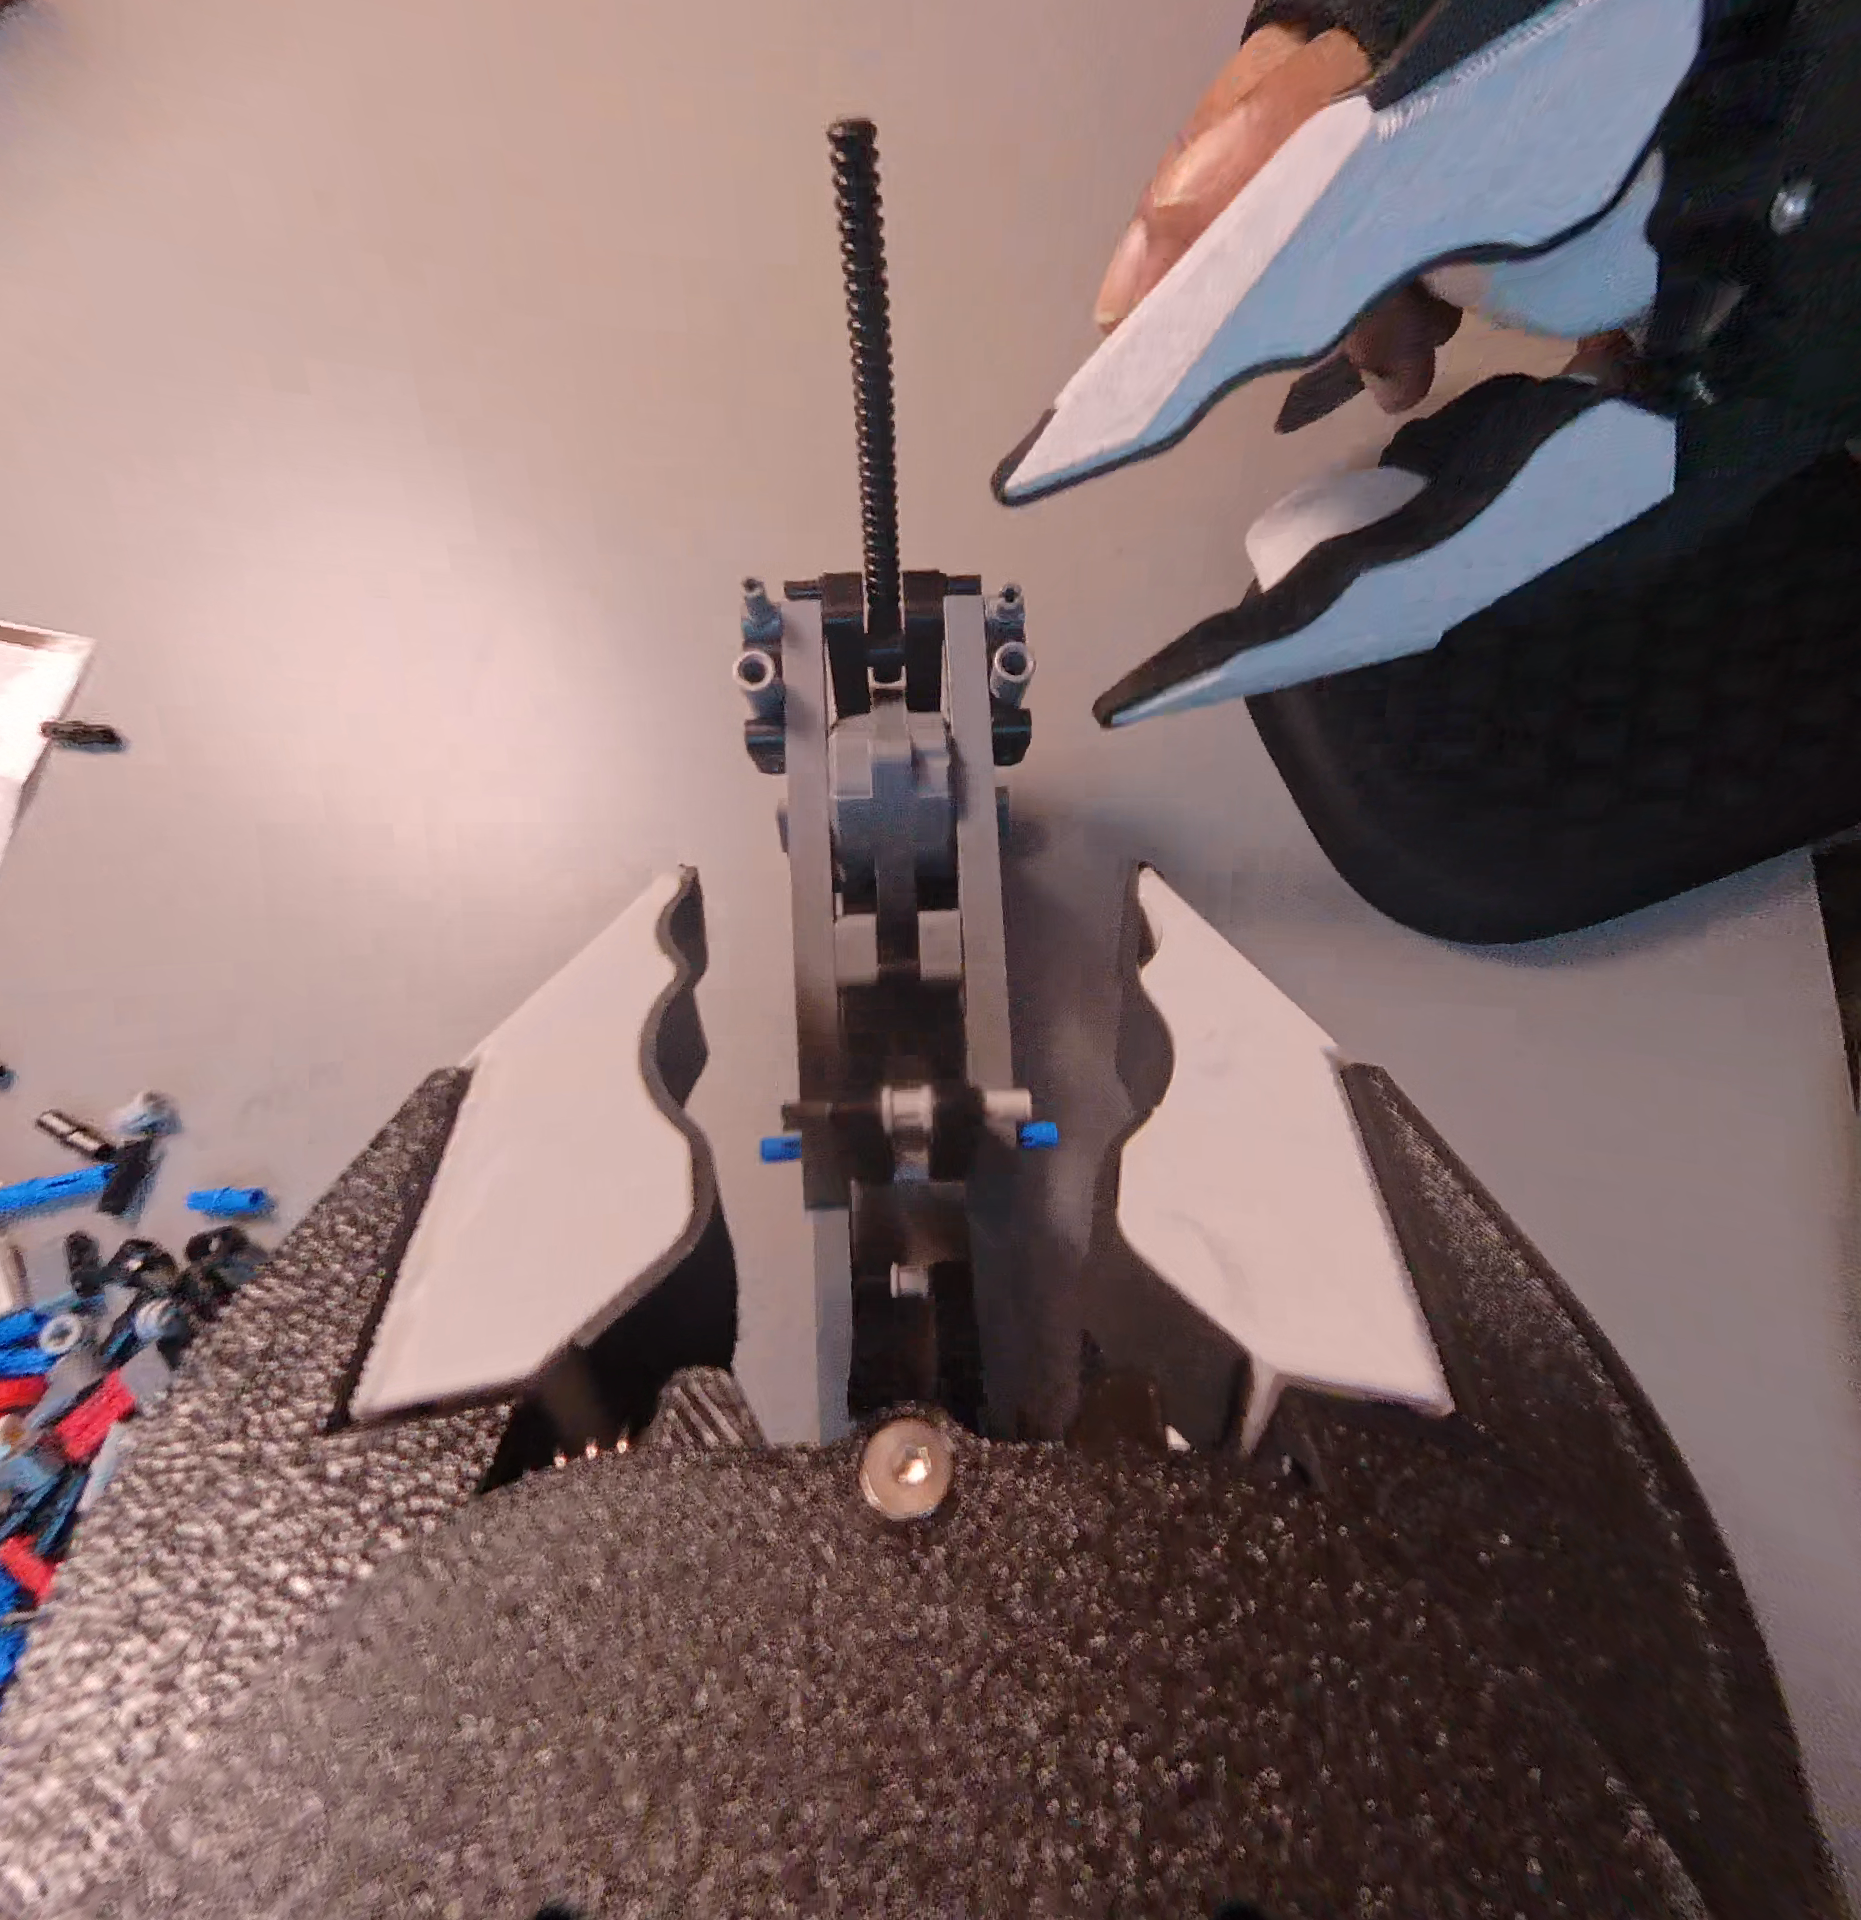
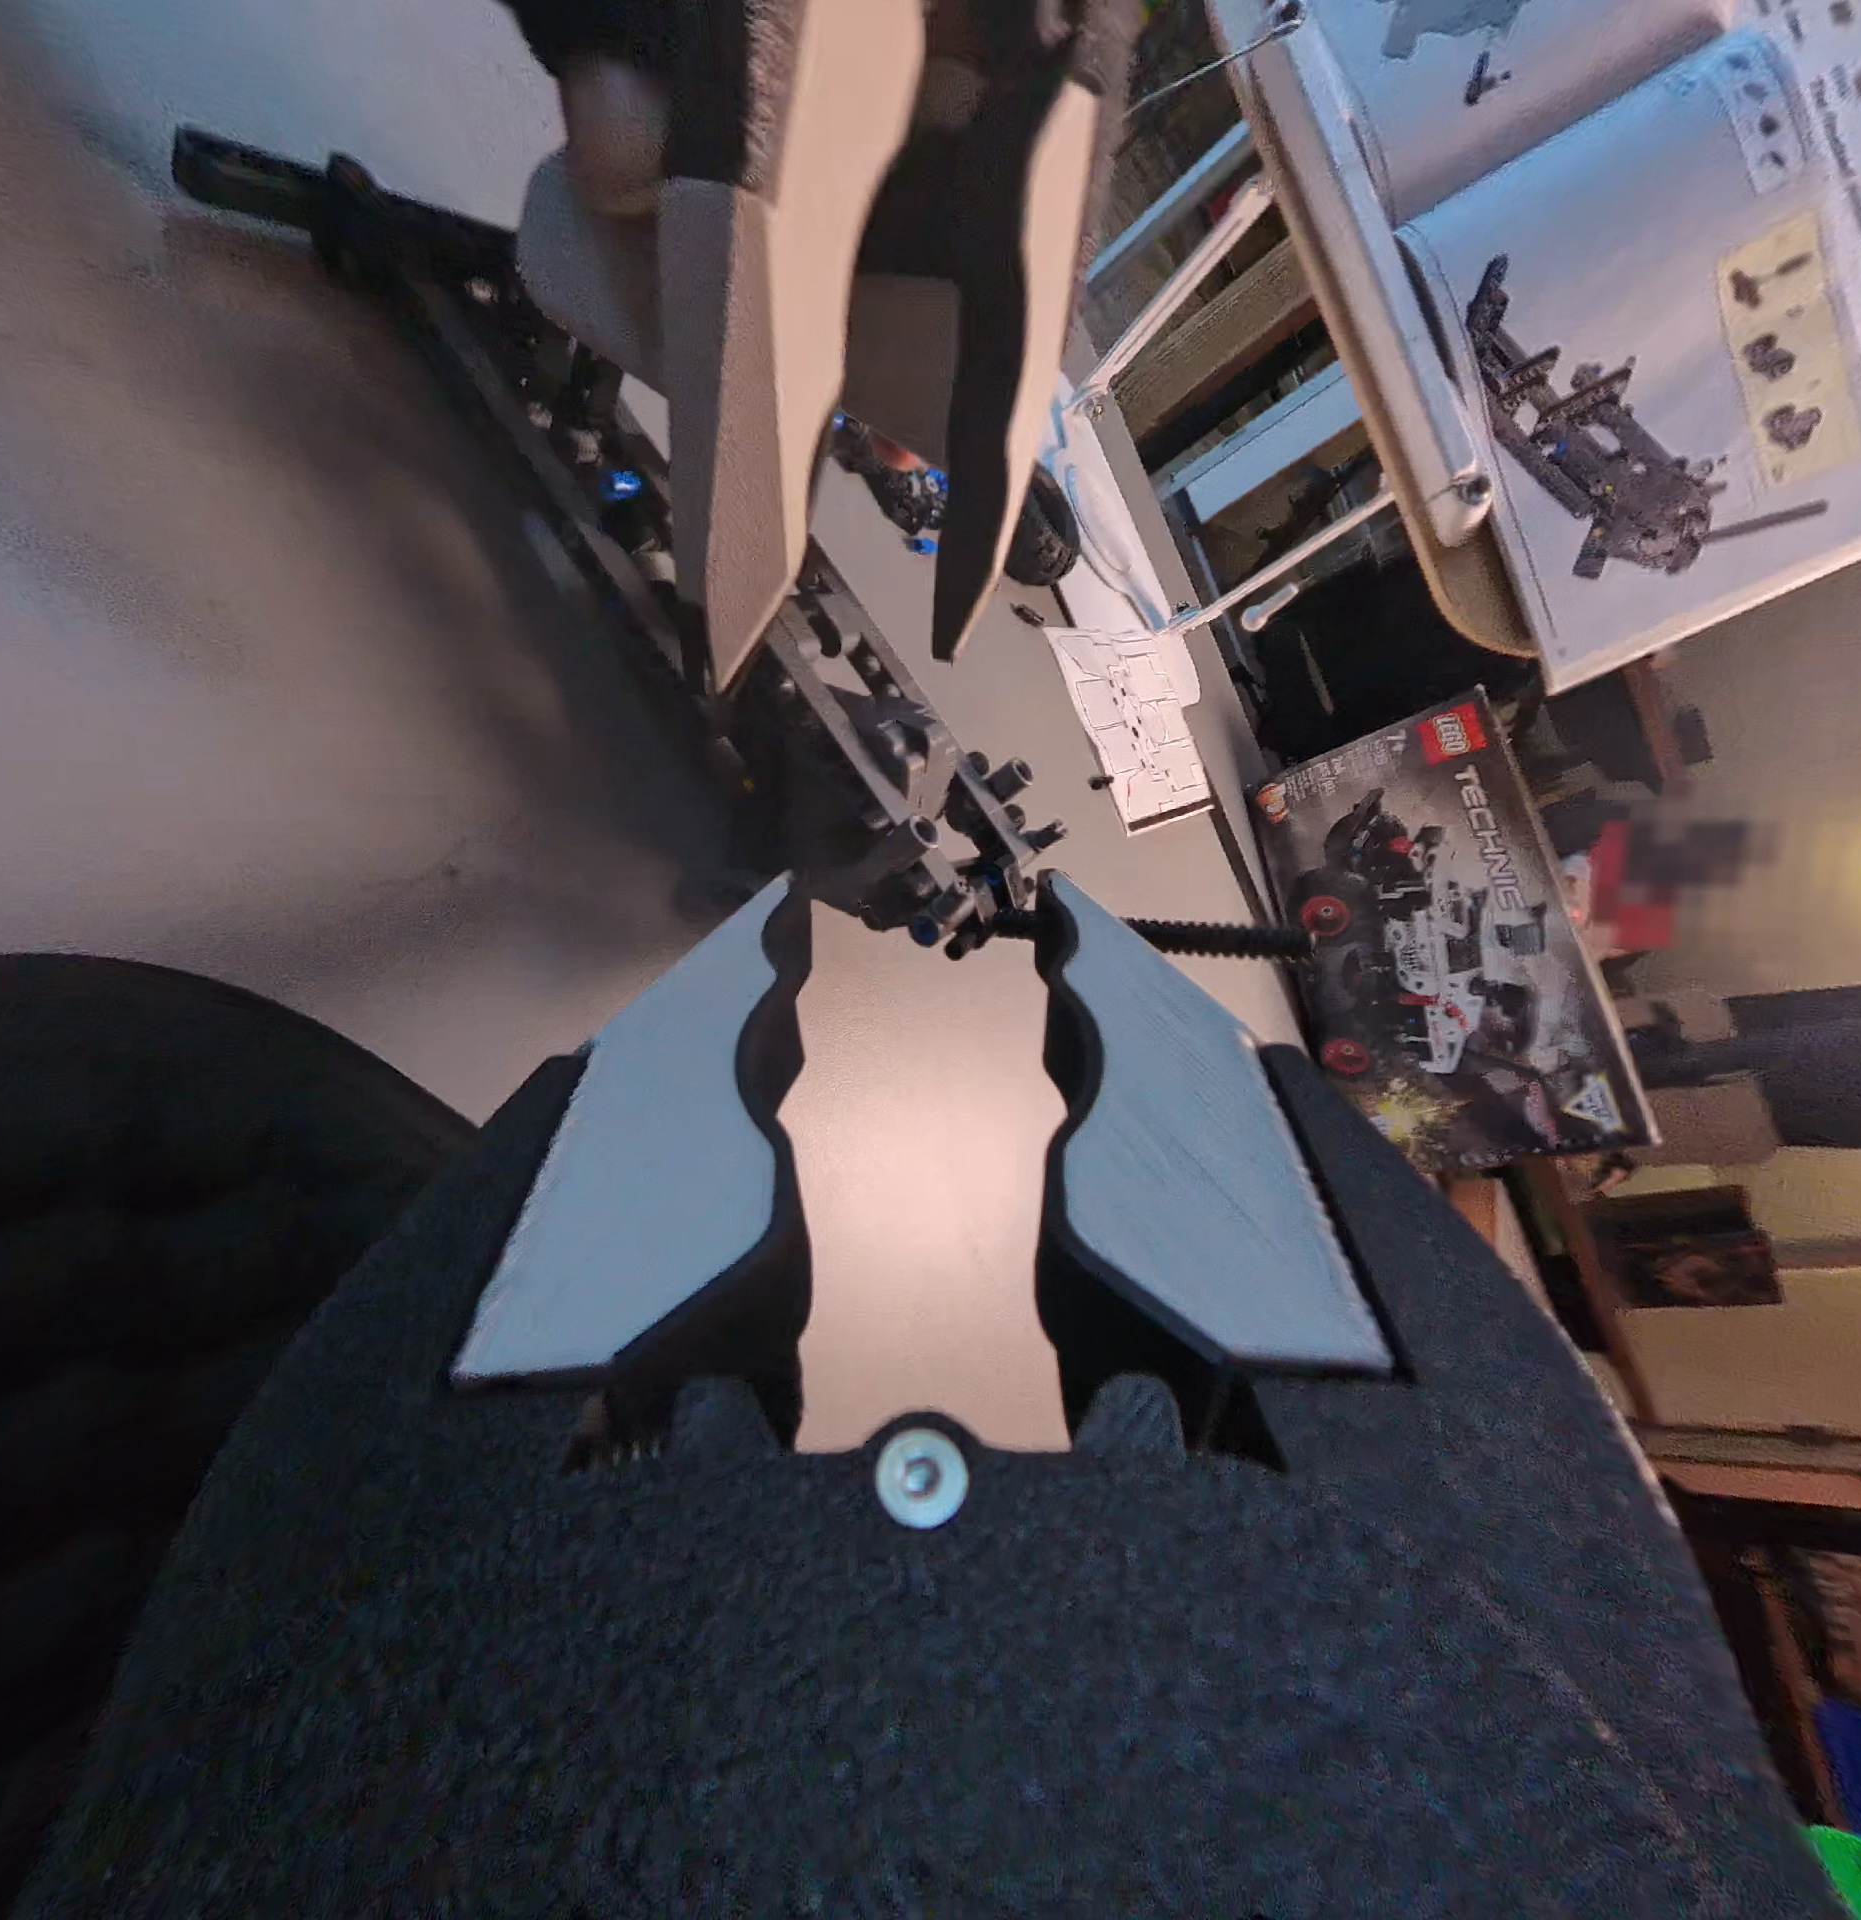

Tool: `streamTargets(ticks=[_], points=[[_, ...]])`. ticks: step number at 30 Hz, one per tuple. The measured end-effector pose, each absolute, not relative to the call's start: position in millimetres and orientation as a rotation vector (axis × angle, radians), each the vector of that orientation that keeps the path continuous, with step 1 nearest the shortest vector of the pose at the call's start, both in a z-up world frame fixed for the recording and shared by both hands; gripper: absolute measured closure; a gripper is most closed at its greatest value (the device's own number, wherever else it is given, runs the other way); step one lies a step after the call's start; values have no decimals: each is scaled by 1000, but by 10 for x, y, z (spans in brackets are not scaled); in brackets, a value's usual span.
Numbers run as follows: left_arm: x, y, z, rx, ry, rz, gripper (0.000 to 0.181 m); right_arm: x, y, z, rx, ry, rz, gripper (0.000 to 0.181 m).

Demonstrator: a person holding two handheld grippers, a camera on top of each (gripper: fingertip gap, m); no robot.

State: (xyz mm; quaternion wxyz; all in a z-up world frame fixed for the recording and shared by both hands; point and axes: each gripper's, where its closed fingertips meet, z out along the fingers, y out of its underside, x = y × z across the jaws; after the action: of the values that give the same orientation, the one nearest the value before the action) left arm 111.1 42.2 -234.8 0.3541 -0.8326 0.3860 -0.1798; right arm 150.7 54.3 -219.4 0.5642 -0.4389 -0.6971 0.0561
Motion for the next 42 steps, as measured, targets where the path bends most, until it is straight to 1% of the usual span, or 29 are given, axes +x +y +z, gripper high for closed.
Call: streamTargets(ticks=[2,3,4,5,6,10,17,25,28,38,39,41,42], points=[[1156,493,-2509,-2244,1058,-408,99,1439,541,-2245,-964,-1683,56,138],[1161,519,-2582,-2272,1086,-378,101,1412,539,-2263,-931,-1703,25,138],[1179,511,-2639,-2296,1113,-383,111,1391,543,-2279,-890,-1723,-16,140],[1207,495,-2669,-2310,1124,-419,128,1375,564,-2284,-848,-1733,-70,144],[1223,504,-2671,-2317,1099,-458,131,1362,598,-2289,-810,-1740,-128,148],[1192,443,-2643,-2376,1060,-628,132,1270,587,-2331,-684,-1783,-220,156],[1059,336,-2582,-2458,1021,-841,133,1095,513,-2255,-497,-1852,-327,155],[1076,371,-2579,-2433,1010,-838,130,1014,461,-2269,-457,-1916,-334,157],[1055,429,-2609,-2411,1032,-737,135,984,475,-2277,-502,-1901,-307,157],[1082,391,-2654,-2396,1082,-703,137,1057,397,-2292,-573,-1750,-290,158],[1082,390,-2655,-2395,1081,-700,137,1068,364,-2290,-577,-1745,-276,158],[807,633,-2679,-2425,942,-520,137,1086,3,-2260,-551,-1758,-132,158],[732,615,-2671,-2443,925,-555,138,1106,-115,-2261,-540,-1760,-134,158]])
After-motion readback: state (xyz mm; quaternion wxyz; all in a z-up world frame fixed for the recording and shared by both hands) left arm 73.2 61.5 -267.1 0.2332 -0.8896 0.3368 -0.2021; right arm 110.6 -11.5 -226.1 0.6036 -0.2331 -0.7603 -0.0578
